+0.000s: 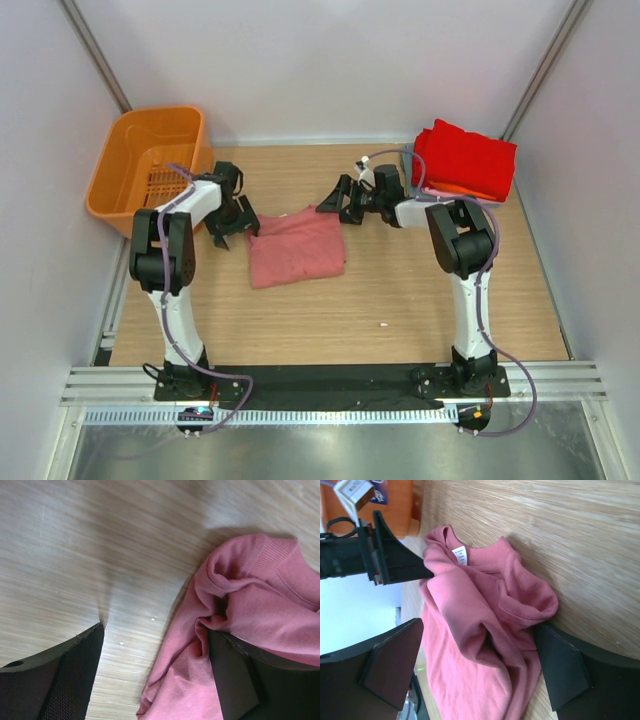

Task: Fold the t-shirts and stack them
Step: Neatly place the folded tshirt to the corner

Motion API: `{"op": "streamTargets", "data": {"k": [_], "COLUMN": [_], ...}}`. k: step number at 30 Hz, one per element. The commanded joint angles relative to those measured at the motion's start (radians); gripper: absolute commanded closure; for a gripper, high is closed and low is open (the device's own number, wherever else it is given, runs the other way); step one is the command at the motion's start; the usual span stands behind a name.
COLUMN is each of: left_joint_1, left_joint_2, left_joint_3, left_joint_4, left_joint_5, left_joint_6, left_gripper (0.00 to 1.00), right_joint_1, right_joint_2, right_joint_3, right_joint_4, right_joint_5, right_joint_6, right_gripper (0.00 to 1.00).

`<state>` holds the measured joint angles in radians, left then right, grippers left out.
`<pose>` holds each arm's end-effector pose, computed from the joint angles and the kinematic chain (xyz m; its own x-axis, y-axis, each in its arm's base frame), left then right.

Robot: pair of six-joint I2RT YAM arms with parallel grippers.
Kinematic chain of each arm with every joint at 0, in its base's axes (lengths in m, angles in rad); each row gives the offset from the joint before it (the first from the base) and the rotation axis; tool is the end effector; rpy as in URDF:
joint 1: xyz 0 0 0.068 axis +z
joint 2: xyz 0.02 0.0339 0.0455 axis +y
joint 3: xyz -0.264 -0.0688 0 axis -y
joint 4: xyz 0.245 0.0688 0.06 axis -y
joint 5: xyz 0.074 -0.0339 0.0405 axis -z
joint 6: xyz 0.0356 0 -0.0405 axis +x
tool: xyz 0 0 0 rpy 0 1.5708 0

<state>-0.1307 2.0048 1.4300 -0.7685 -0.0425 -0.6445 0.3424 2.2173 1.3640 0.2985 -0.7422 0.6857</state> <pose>0.3908 -0.0498 0.1634 -0.8447 -0.4944 -0.2052 -0.4838 0.8691 -0.1024 0.4351 0.1806 0.1263 -0.8834 0.1805 -0.4324 -0.2962 0.5000 0.8138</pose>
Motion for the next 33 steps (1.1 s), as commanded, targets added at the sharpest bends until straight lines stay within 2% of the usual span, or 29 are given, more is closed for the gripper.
{"op": "streamTargets", "data": {"k": [1,9,18,21,22,23,24,26,27,28,33], "left_joint_1": [0.028,0.028,0.029,0.029,0.029,0.032,0.032,0.034,0.032,0.032,0.013], "left_joint_2": [0.092,0.155,0.245,0.256,0.258,0.258,0.253,0.241,0.214,0.197,0.06], "left_joint_3": [0.015,0.133,0.253,0.259,0.259,0.262,0.264,0.276,0.279,0.285,0.319], "left_joint_4": [0.046,-0.026,-0.101,-0.104,-0.106,-0.106,-0.107,-0.121,-0.124,-0.135,-0.236], "left_joint_5": [0.024,0.019,0.021,0.029,0.03,0.038,0.036,0.068,0.076,0.084,0.066], "left_joint_6": [0.016,0.029,0.049,0.052,0.054,0.054,0.054,0.055,0.057,0.059,0.094], "left_gripper": [0.17,0.17,0.17,0.17,0.17,0.17,0.16,0.14,0.13,0.03,0.0], "right_joint_1": [-0.031,0.004,0.073,0.079,0.079,0.079,0.079,0.079,0.079,0.079,0.079], "right_joint_2": [0.019,0.059,0.047,0.065,0.079,0.087,0.093,0.11,0.111,0.107,0.033], "right_joint_3": [-0.08,-0.016,0.03,0.059,0.067,0.084,0.092,0.11,0.113,0.115,0.084], "right_joint_4": [0.033,-0.045,-0.179,-0.205,-0.209,-0.216,-0.219,-0.219,-0.217,-0.213,-0.226], "right_joint_5": [-0.013,-0.025,0.001,0.006,0.006,0.006,-0.002,-0.012,-0.023,-0.031,-0.034], "right_joint_6": [0.057,0.017,-0.09,-0.098,-0.1,-0.098,-0.1,-0.1,-0.1,-0.1,-0.109], "right_gripper": [0.0,0.01,0.16,0.28,0.41,0.49,0.61,0.76,0.92,0.99,0.99]}}
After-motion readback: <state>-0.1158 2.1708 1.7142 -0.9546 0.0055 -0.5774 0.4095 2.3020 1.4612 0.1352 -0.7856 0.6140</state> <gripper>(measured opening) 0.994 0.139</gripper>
